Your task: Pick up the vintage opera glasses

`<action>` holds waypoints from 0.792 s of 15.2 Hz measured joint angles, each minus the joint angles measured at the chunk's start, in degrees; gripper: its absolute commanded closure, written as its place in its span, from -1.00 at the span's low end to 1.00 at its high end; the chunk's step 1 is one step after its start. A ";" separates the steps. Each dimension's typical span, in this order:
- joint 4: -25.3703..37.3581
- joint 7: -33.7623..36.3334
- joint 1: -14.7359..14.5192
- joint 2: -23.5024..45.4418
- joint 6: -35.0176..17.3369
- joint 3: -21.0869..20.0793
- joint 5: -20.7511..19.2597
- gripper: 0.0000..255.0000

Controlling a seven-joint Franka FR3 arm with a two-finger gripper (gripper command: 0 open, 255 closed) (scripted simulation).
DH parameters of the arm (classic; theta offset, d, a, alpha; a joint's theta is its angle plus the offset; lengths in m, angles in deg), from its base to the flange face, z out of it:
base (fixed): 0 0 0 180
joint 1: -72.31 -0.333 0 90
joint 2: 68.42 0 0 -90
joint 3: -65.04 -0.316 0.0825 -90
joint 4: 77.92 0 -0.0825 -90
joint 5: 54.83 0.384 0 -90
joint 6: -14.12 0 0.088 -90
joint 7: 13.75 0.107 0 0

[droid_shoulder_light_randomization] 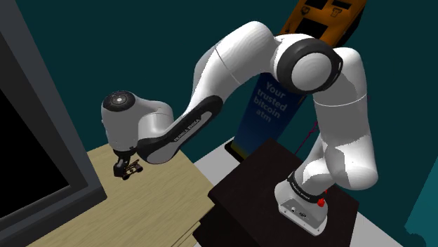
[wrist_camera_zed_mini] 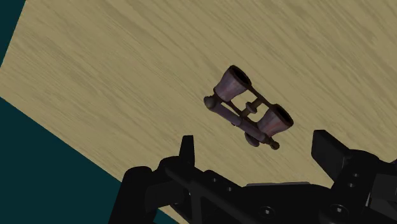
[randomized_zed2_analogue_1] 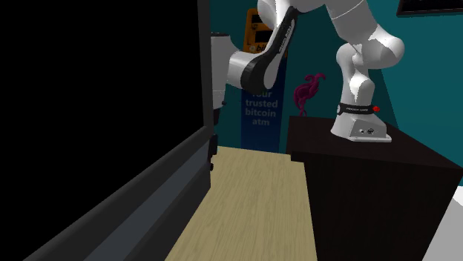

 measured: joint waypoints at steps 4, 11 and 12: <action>3.80 0.91 -2.10 4.62 -1.03 1.12 -1.62 -1.00; 5.43 1.98 -3.11 8.16 -3.01 2.37 -2.79 1.00; 5.46 2.02 -3.14 8.23 -3.06 2.40 -2.82 1.00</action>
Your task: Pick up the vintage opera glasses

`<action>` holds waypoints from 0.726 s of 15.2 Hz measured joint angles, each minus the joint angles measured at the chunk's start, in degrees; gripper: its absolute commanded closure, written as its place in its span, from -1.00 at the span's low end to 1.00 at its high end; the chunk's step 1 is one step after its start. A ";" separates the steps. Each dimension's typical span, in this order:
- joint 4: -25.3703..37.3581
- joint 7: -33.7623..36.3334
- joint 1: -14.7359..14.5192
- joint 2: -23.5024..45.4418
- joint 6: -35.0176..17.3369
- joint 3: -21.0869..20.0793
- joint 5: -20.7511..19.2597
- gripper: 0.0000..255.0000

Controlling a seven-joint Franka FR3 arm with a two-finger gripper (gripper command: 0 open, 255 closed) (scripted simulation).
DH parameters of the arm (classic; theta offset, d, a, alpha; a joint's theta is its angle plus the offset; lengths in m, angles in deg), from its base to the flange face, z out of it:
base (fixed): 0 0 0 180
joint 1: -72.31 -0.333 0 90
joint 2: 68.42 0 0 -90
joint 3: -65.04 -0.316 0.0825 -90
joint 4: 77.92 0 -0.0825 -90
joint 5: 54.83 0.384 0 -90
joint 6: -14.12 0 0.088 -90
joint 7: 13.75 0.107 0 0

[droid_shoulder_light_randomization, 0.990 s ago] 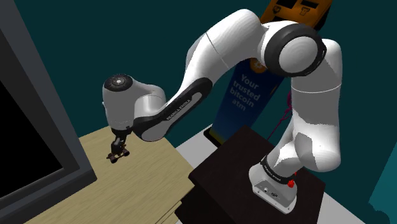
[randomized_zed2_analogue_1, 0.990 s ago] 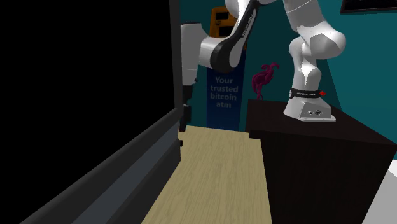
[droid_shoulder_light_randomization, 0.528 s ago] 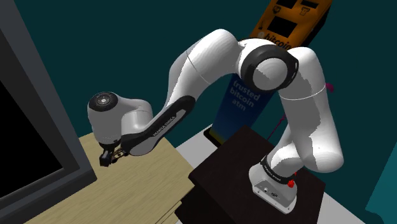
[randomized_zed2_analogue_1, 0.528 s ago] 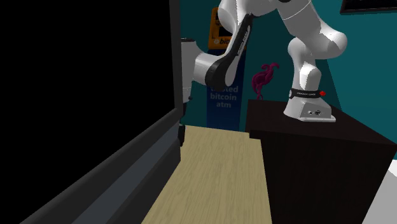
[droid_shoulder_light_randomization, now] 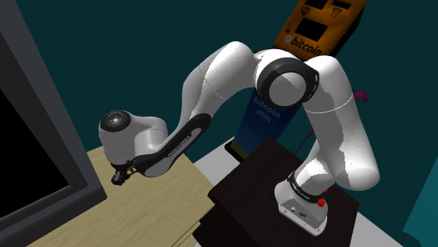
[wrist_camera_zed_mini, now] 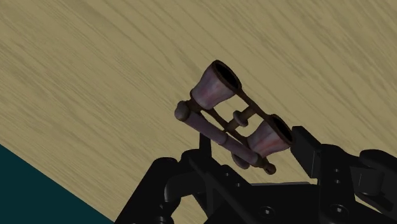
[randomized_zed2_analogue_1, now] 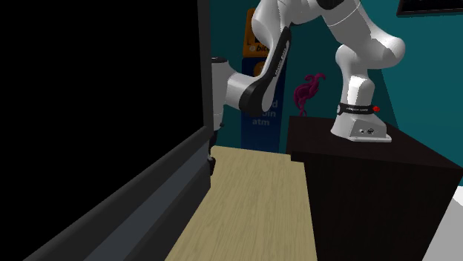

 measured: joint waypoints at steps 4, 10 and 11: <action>0.04 0.03 -0.03 0.04 -0.04 0.02 -0.02 1.00; -0.28 -0.24 0.21 -0.67 0.39 -0.25 0.21 1.00; -0.68 -0.28 0.29 -1.32 0.66 -0.44 0.36 1.00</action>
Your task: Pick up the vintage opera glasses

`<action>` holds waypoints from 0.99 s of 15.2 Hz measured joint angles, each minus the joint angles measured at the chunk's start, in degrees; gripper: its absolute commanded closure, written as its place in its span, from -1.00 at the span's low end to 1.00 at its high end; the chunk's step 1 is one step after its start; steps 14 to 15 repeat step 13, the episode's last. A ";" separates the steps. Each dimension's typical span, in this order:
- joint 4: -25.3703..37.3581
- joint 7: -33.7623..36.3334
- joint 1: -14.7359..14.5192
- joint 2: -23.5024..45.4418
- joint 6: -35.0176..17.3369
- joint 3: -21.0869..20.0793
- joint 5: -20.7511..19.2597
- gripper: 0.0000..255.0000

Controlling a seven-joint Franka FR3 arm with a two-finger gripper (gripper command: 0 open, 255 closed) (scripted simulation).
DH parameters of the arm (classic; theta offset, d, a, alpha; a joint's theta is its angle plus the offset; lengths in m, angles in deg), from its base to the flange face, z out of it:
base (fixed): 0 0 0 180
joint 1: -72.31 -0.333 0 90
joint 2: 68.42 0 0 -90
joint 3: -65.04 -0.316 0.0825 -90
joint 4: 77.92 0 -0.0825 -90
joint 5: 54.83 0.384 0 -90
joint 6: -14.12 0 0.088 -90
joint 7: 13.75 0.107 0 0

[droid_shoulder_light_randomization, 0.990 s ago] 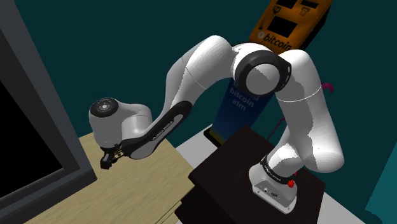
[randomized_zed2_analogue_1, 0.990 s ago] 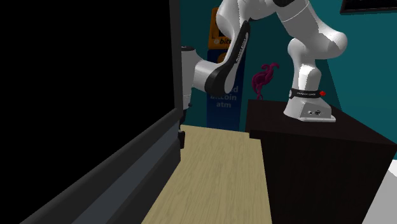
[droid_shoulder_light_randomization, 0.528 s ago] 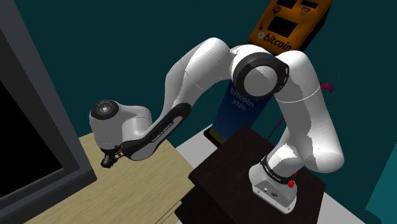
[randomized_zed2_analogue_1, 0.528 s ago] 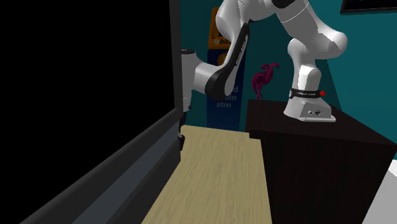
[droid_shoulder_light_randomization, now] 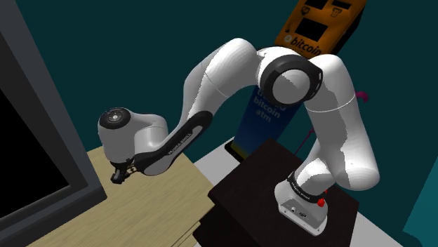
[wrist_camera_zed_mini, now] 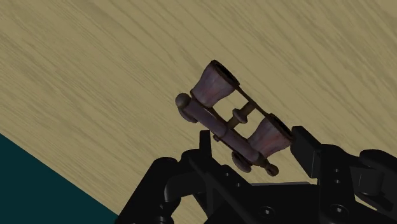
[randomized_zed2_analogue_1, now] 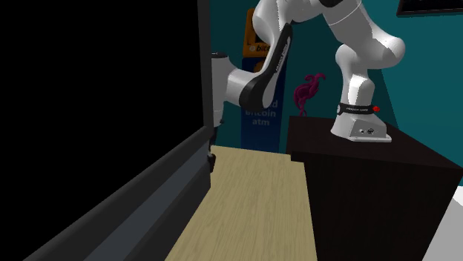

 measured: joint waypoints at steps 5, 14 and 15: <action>-0.94 -1.07 0.82 -2.94 2.02 -1.16 1.11 1.00; -2.08 -2.74 2.02 -7.36 5.26 -2.88 2.97 1.00; -2.08 -2.74 2.02 -7.36 5.26 -2.88 2.97 1.00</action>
